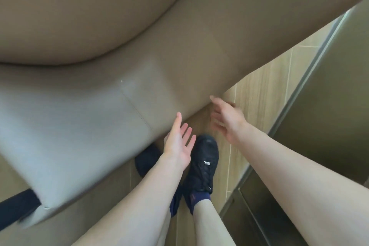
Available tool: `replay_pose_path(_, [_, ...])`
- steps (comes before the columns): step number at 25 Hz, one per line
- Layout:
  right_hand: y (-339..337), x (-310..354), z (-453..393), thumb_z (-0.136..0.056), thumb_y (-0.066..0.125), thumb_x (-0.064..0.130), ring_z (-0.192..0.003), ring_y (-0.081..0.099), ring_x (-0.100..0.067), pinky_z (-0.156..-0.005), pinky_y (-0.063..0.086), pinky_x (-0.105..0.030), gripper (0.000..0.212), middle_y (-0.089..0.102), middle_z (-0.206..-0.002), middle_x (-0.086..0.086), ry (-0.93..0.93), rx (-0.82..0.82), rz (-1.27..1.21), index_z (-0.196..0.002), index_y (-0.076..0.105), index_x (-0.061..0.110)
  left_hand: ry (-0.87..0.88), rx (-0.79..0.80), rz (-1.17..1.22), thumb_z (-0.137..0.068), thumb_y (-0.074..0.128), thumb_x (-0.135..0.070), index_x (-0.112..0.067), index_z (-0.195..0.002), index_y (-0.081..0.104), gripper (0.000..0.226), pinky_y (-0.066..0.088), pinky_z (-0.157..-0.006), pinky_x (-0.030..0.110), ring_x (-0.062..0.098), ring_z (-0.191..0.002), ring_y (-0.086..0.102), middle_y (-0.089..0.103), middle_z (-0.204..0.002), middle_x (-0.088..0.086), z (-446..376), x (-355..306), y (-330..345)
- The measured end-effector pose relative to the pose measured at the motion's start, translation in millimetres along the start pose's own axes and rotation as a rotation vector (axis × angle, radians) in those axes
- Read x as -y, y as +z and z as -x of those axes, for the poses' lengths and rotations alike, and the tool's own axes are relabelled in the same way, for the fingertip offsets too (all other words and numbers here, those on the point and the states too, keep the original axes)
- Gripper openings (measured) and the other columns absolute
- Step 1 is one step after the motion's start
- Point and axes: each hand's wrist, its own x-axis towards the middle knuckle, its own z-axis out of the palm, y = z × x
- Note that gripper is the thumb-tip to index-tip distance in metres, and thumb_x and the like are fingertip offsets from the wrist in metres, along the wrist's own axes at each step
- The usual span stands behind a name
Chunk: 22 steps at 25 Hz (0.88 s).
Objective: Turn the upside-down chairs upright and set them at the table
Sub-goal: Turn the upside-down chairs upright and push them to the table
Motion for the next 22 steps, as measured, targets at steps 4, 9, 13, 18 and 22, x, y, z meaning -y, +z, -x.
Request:
replay_pose_path(4, [9, -17, -43, -0.083, 0.076, 0.04, -0.117, 0.056, -0.018, -0.097, 0.051, -0.037, 0.074, 0.056, -0.132, -0.002, -0.018, -0.02, -0.034, -0.143, 0.04, 0.016, -0.014, -0.019, 0.063, -0.083, 0.08, -0.041, -0.008, -0.148, 0.037, 0.084, 0.049, -0.105, 0.039, 0.024, -0.126, 0.057, 0.059, -0.136, 0.012, -36, 10, -2])
replay_pose_path(9, [25, -30, -81, -0.083, 0.077, 0.038, -0.116, 0.059, -0.019, -0.097, 0.054, -0.039, 0.067, 0.06, -0.128, -0.003, -0.023, 0.021, -0.023, -0.137, 0.046, 0.014, 0.038, -0.083, 0.147, -0.079, 0.083, -0.042, -0.015, -0.15, 0.036, 0.089, 0.042, -0.112, 0.04, 0.022, -0.135, 0.049, 0.051, -0.147, 0.011, -83, 17, -17])
replay_pose_path(13, [35, -33, -101, -0.079, 0.08, 0.042, -0.113, 0.061, -0.018, -0.095, 0.053, -0.036, 0.071, 0.063, -0.127, -0.001, -0.037, 0.026, -0.109, -0.136, 0.048, 0.013, 0.082, 0.014, 0.294, -0.066, 0.086, -0.038, -0.024, -0.144, 0.044, 0.09, 0.043, -0.107, 0.038, 0.022, -0.131, 0.049, 0.048, -0.147, 0.007, -111, 19, -23])
replay_pose_path(18, [52, -48, -114, -0.073, 0.084, 0.049, -0.112, 0.066, -0.022, -0.103, 0.05, -0.04, 0.085, 0.066, -0.127, -0.003, -0.003, 0.119, -0.295, -0.14, 0.045, 0.013, 0.156, 0.106, 0.486, -0.075, 0.08, -0.044, -0.021, -0.126, 0.064, 0.059, 0.045, -0.107, 0.038, 0.022, -0.126, 0.057, 0.065, -0.133, 0.006, -124, 31, -7])
replay_pose_path(22, [64, -57, -118, -0.063, 0.087, 0.056, -0.113, 0.065, -0.032, -0.101, 0.049, -0.052, 0.103, 0.063, -0.13, -0.009, 0.108, 0.25, -0.38, -0.146, 0.038, 0.02, 0.186, 0.149, 0.659, -0.073, 0.083, -0.047, -0.01, -0.113, 0.071, 0.056, 0.062, -0.071, 0.04, 0.032, -0.089, 0.077, 0.078, -0.101, 0.015, -127, 32, 12])
